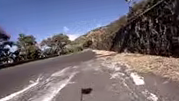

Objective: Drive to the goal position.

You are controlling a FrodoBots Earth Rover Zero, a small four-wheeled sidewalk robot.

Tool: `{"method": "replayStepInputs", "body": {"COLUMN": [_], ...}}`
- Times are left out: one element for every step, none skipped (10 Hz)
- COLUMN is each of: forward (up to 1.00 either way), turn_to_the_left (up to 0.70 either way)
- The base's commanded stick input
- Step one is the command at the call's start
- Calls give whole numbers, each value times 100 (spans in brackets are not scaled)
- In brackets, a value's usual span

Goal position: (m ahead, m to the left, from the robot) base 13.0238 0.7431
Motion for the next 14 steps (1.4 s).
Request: {"method": "replayStepInputs", "body": {"forward": [100,100,100,100,100,100,100,100,100,100,100,100,100,100], "turn_to_the_left": [0,0,0,0,0,0,0,0,0,0,0,0,0,0]}}
